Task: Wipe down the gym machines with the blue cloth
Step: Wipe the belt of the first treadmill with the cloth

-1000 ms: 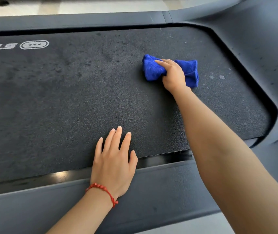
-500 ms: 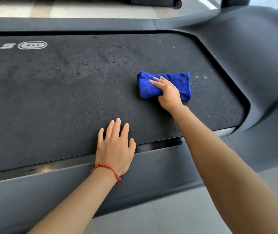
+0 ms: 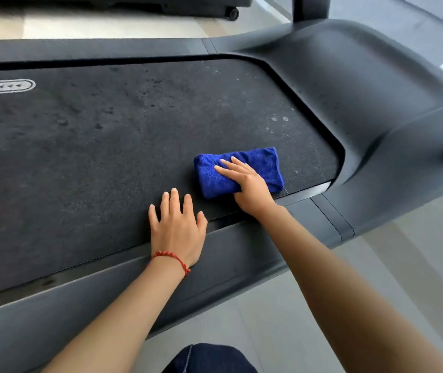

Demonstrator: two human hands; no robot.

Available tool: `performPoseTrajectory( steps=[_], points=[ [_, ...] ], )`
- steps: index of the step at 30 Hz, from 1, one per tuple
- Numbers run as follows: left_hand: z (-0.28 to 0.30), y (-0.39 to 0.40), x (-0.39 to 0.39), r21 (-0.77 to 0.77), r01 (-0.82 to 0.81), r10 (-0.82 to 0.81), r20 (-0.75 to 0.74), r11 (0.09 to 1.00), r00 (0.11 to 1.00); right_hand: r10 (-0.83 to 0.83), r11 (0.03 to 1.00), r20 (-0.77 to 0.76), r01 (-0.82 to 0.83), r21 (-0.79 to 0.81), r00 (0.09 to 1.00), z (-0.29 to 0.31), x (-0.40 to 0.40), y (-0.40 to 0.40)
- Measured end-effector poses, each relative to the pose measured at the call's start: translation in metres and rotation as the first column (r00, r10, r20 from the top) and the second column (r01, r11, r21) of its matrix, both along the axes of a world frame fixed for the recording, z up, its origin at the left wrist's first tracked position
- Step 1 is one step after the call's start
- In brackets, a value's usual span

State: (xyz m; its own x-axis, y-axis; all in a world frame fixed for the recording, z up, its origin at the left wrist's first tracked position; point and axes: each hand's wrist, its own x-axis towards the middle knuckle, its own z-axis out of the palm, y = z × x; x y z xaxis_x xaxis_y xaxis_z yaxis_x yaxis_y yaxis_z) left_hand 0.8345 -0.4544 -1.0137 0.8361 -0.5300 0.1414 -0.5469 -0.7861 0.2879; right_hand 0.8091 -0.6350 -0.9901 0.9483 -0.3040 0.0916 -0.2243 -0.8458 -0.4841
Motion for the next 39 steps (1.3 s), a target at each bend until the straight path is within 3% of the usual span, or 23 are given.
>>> performPoseTrajectory(
  steps=[14,28,39],
  points=[
    [0.003,-0.008,-0.004,-0.037,0.119,-0.113,0.128,0.992,0.985,0.197,0.979,-0.046,-0.199,-0.046,0.979,0.01,-0.036,-0.024],
    [0.012,-0.108,-0.043,0.018,0.069,-0.069,0.044,0.997,0.997,0.068,0.997,-0.016,-0.068,-0.039,0.998,0.001,-0.071,-0.116],
    [0.005,-0.151,-0.066,0.012,-0.06,0.06,-0.025,0.998,0.998,0.181,0.98,0.034,-0.178,-0.084,0.983,-0.006,-0.055,-0.14]
  ],
)
